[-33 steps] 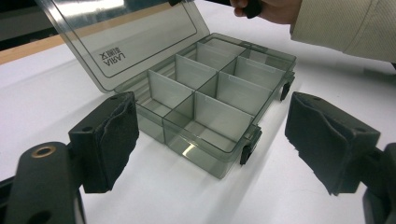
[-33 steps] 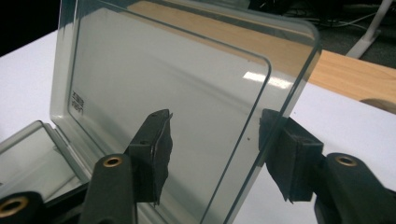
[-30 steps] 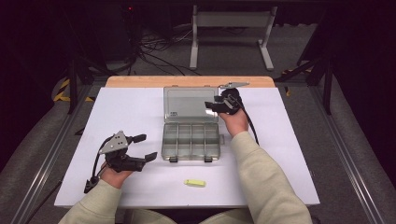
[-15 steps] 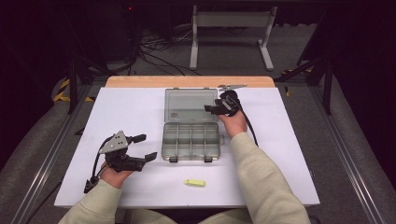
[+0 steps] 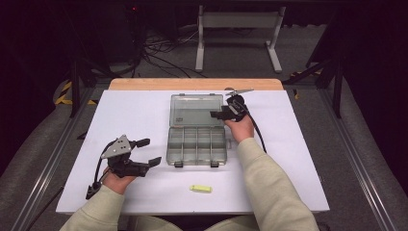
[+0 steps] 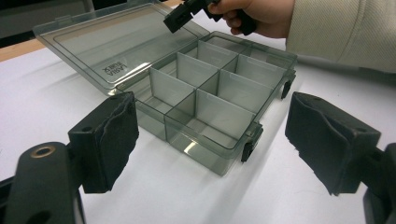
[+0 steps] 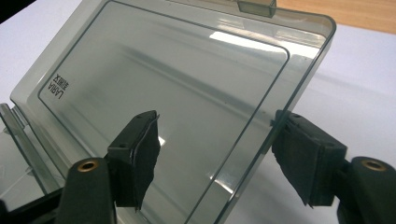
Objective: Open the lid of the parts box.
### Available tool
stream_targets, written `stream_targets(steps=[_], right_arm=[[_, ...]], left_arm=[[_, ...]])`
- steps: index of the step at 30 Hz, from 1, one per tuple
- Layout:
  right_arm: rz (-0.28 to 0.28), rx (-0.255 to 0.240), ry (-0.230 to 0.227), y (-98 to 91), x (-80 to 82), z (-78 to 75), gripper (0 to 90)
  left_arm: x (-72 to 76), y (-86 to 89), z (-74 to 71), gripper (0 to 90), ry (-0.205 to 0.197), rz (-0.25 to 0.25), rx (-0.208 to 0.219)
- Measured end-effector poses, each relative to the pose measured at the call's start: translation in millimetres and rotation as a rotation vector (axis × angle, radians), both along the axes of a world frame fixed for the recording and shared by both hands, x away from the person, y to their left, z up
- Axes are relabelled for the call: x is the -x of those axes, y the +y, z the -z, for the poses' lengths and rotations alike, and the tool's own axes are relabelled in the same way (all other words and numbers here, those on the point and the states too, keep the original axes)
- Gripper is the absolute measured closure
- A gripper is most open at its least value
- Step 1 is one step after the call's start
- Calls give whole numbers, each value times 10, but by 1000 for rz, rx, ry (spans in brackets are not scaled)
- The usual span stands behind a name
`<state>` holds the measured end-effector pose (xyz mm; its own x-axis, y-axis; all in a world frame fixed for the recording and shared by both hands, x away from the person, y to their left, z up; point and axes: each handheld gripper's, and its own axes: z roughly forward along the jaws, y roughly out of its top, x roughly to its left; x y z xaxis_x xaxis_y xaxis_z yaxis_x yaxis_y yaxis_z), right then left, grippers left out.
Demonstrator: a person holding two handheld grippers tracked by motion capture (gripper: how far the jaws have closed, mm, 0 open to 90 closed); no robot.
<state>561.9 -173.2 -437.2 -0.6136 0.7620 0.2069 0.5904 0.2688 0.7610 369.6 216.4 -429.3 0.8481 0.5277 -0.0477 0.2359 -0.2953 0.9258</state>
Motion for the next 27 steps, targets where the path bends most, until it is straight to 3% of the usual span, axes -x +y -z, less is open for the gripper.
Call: stream_targets(steps=[17,22,27], right_arm=[[4,13,46,-1,-10,64,254],[39,49,10,-30,31,-2,246],[31,5,-43,-97,179,-177,222]], left_arm=[[4,6,-5,177,-8,2,-3],[5,17,-7,172,-8,0,-3],[21,50,-22,162,-6,-1,10]])
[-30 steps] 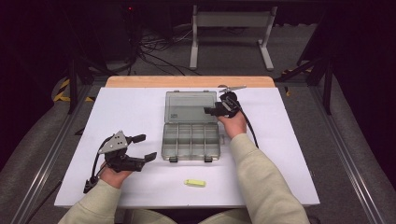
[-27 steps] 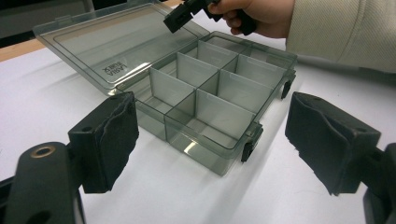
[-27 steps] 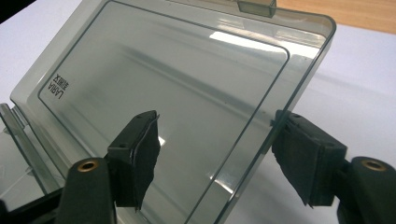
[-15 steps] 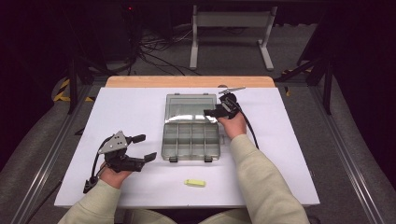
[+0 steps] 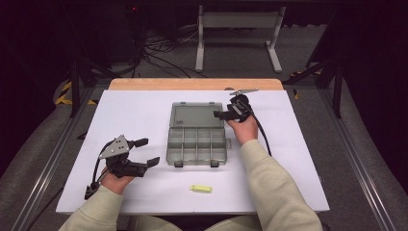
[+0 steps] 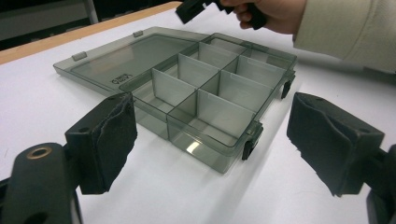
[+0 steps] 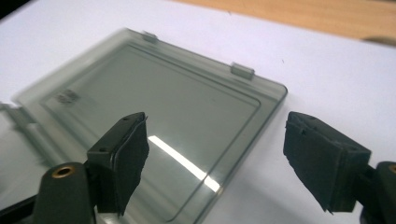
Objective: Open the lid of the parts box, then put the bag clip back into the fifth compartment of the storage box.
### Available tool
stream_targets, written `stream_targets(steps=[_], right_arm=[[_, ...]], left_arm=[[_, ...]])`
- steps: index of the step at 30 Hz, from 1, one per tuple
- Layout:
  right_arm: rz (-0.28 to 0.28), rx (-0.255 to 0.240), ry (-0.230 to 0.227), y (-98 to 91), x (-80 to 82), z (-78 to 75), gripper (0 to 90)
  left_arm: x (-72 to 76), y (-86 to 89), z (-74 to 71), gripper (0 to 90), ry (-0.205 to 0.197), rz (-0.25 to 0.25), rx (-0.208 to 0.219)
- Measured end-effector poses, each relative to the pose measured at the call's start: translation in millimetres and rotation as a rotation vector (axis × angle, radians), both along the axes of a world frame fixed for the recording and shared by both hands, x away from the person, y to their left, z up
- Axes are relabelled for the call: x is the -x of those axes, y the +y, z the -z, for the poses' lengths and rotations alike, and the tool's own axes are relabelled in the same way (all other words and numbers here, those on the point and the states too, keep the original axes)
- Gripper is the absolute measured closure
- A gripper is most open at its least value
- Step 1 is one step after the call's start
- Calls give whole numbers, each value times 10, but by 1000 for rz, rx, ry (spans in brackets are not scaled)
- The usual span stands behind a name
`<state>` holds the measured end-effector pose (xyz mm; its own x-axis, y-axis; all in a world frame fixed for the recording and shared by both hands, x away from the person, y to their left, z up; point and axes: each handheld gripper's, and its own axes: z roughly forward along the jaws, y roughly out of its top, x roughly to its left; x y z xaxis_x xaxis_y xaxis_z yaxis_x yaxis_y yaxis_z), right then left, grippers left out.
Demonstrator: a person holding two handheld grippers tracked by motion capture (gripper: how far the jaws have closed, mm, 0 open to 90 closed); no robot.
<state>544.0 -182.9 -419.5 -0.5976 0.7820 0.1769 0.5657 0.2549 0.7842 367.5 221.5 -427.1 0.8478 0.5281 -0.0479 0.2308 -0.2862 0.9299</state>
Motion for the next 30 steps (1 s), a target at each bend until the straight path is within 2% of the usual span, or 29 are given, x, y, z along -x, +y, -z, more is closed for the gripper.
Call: stream_targets(steps=[3,4,5,6,8,9,10,11,13,16,17,20,22,25,26,30], right_arm=[[-40,-27,-36,-11,161,-117,213],[-40,-27,-36,-11,161,-117,213],[-82,-51,-75,-19,340,-211,209],[-82,-51,-75,-19,340,-211,209],[-116,-67,-110,-20,491,-288,204],[-129,-67,-127,-11,560,-322,203],[-148,-62,-151,1,641,-362,200],[-148,-62,-151,1,641,-362,200],[-176,-65,-189,26,802,-433,191],[-211,-108,-205,30,945,-502,147],[-222,-110,-208,31,971,-514,141],[-242,-115,-225,31,1060,-550,138],[-273,-102,-254,65,1182,-593,138],[-295,-80,-273,90,1259,-621,134],[-313,-70,-283,105,1328,-634,131],[-341,-72,-298,117,1430,-647,120]], left_arm=[[17,20,-18,135,-14,-4,15],[17,20,-18,120,-14,-4,15],[41,30,-30,107,-10,-8,35],[41,30,-30,98,-10,-8,35],[60,49,-40,84,-23,-15,37],[68,65,-49,72,-21,-16,38],[86,79,-56,58,-1,-15,56],[86,79,-56,40,-1,-15,56],[116,101,-68,27,2,-25,84],[152,141,-99,3,-33,-35,111],[158,156,-106,3,-41,-35,110],[166,167,-100,3,-26,-34,117],[177,186,-103,3,-21,-36,121],[190,202,-114,4,-19,-30,123],[201,206,-120,4,-29,-34,121],[215,209,-127,4,-42,-39,108]])
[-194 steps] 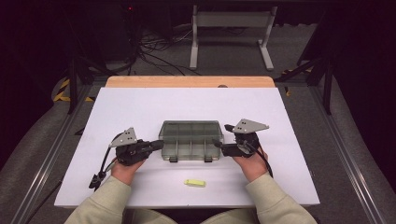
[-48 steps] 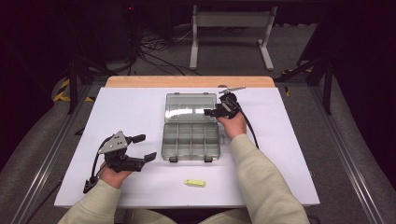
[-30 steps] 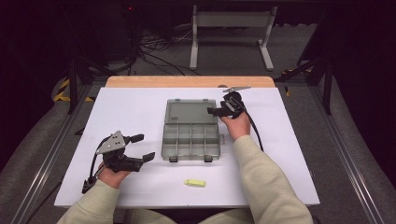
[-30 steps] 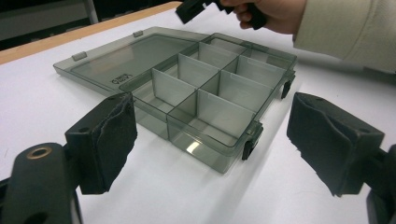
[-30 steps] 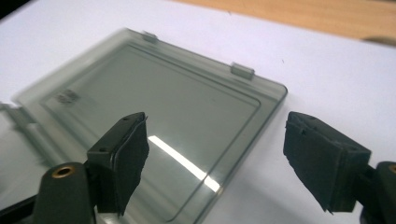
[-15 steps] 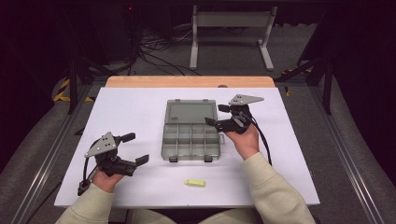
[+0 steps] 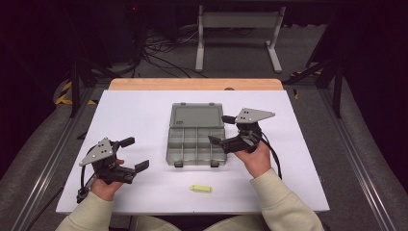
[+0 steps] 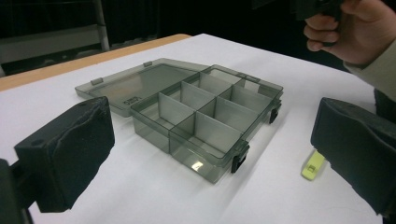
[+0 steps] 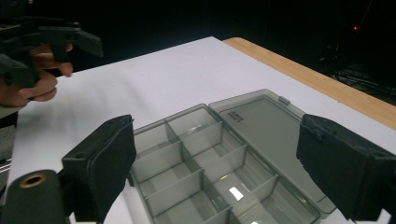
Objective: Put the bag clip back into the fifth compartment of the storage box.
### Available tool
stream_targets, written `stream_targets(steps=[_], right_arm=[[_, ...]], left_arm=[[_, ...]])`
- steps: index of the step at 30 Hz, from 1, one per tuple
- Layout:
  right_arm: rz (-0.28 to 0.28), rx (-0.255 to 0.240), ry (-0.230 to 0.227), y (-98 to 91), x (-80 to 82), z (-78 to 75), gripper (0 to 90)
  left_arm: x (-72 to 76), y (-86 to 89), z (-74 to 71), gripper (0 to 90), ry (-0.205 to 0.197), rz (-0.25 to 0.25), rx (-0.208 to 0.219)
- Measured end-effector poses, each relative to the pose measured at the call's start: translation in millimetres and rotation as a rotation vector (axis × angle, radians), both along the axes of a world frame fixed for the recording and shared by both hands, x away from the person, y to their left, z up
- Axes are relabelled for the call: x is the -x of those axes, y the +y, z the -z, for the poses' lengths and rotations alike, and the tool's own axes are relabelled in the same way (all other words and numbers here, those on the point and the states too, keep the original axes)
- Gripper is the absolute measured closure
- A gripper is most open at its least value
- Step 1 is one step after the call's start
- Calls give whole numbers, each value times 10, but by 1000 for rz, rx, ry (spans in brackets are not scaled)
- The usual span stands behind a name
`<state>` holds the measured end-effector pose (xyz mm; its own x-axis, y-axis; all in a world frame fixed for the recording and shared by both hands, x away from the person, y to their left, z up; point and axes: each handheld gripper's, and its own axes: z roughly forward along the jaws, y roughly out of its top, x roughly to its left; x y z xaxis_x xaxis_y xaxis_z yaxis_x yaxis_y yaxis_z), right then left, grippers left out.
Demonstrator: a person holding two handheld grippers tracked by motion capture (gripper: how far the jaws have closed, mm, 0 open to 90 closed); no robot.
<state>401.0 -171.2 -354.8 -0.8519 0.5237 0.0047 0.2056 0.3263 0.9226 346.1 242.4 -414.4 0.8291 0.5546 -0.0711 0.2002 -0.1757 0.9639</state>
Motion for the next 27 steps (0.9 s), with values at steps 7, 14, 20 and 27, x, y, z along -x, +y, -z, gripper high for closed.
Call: stream_targets(steps=[7,14,20,27], right_arm=[[-59,16,-16,58,196,-13,118],[-72,57,-13,121,342,-27,126],[-89,79,21,160,387,-9,132],[-128,162,54,276,437,71,166]], left_arm=[[29,2,-16,6,-12,-4,-15],[56,35,-18,17,-23,-13,-5],[54,40,-12,18,-25,-19,2],[60,24,-11,21,-34,-15,-10]])
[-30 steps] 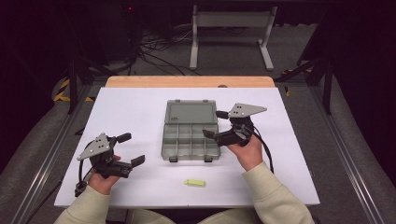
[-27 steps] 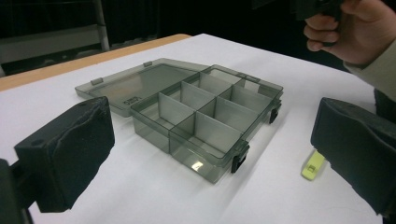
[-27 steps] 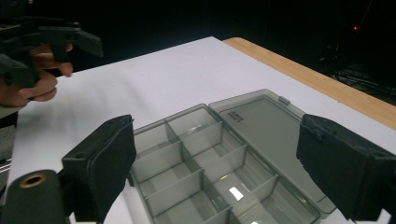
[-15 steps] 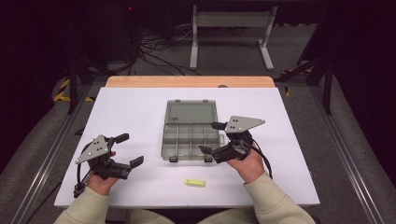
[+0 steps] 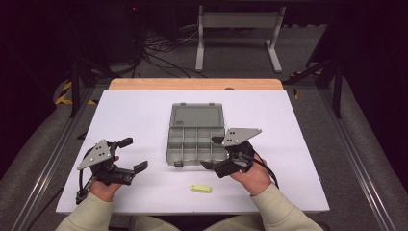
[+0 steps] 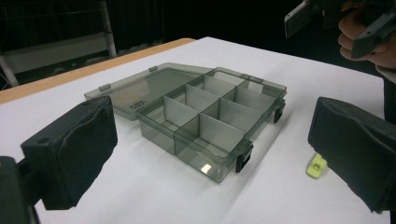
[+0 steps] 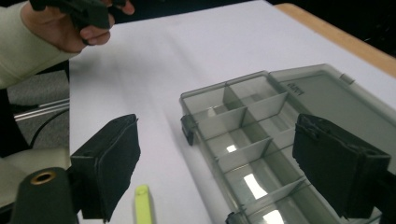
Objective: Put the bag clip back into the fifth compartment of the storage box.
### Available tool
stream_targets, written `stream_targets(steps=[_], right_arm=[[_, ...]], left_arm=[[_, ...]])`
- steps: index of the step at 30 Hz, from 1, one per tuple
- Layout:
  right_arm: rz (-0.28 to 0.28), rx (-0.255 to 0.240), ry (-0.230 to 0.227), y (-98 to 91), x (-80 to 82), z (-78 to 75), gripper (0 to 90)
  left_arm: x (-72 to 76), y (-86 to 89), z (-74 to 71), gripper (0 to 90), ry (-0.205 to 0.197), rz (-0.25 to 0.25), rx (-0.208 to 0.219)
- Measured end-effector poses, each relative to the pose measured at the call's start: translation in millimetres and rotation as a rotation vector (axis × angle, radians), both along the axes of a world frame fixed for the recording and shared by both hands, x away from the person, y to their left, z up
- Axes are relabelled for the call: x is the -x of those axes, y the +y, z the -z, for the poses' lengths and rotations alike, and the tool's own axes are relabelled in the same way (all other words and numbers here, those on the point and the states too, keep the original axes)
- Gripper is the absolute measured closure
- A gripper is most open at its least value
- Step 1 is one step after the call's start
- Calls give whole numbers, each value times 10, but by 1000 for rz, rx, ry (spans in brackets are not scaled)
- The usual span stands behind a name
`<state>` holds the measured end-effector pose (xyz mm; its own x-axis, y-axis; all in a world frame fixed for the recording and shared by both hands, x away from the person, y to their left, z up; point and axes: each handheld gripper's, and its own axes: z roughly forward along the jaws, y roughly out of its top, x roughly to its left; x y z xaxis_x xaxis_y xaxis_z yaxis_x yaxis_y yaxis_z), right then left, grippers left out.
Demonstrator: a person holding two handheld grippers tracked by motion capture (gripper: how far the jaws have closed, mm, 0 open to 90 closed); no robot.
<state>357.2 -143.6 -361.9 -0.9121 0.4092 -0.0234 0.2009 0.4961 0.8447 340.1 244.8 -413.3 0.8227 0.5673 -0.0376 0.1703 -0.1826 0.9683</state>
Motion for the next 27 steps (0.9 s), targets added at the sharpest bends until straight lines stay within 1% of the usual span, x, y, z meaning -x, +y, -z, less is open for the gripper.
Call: stream_targets(steps=[2,3,8,9,10,11,13,14,15,16,19,27], right_arm=[[-12,15,12,28,11,29,174],[-12,15,12,28,11,29,174],[-26,121,9,128,55,130,180],[-26,133,11,136,55,148,179],[-29,139,21,140,50,168,179],[-29,139,21,140,50,168,179],[-33,150,49,153,43,213,179],[-35,161,55,164,44,241,179],[-35,161,55,164,44,241,179],[-37,177,59,178,49,270,179],[-52,215,72,210,51,323,179],[-82,273,109,273,44,422,183]], left_arm=[[3,3,-6,21,-10,2,0],[3,3,-6,21,-10,2,0],[9,-5,-4,24,-12,2,6],[10,-7,-4,24,-12,3,5],[11,-7,-4,24,-13,3,4],[11,-7,-4,24,-13,3,4],[11,-9,-4,24,-13,3,4],[9,-8,-3,24,-11,4,2],[9,-8,-3,24,-11,4,2],[6,-5,-4,24,-13,2,-4],[5,-4,-3,24,-13,0,-2],[7,-7,-1,24,-10,-2,-2]])
